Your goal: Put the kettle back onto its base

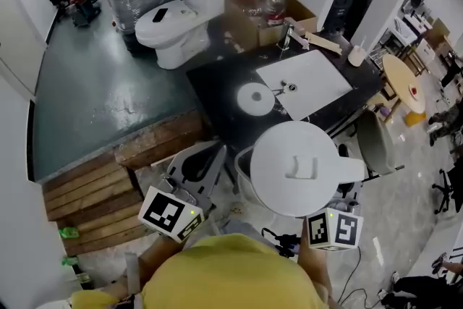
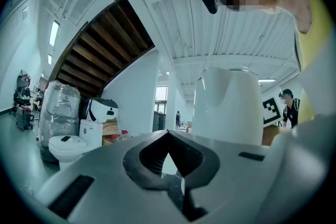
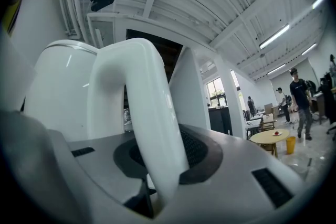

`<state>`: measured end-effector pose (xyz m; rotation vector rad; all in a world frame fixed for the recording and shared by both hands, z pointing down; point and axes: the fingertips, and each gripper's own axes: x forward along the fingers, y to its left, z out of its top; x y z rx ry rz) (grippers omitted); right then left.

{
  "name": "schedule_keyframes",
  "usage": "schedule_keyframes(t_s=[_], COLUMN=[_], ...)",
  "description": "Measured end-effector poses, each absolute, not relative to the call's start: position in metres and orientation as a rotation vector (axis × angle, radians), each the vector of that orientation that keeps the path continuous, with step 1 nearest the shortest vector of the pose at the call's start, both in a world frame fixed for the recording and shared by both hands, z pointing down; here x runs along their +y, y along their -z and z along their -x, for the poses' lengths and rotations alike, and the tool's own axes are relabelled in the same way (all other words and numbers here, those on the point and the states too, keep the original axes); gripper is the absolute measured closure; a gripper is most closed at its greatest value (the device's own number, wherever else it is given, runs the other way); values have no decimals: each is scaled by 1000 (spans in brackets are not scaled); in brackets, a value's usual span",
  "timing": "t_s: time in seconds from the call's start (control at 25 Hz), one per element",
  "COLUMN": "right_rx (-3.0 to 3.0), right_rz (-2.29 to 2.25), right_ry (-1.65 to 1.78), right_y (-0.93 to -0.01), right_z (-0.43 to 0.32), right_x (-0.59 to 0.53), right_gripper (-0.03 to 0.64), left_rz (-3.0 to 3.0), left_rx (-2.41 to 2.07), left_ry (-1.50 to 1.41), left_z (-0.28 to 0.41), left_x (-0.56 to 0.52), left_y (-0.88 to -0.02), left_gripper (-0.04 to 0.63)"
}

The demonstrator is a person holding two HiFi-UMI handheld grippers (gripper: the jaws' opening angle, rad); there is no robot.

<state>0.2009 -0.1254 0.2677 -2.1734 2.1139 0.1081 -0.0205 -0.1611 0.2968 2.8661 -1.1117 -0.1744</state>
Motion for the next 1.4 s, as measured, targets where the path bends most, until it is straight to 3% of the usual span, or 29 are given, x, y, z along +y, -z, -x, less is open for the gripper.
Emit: schedule_keyframes(t_s=[1.4], right_rx=[2171], right_rz=[2108], right_ry=[-49], right_y=[-286], right_z=[-241], right_x=[-304], right_gripper=[526], left_rz=[-2897], left_rx=[-1024], left_ry=[71], left_z=[-37], left_x=[-298], left_y=[-308], left_gripper=[591])
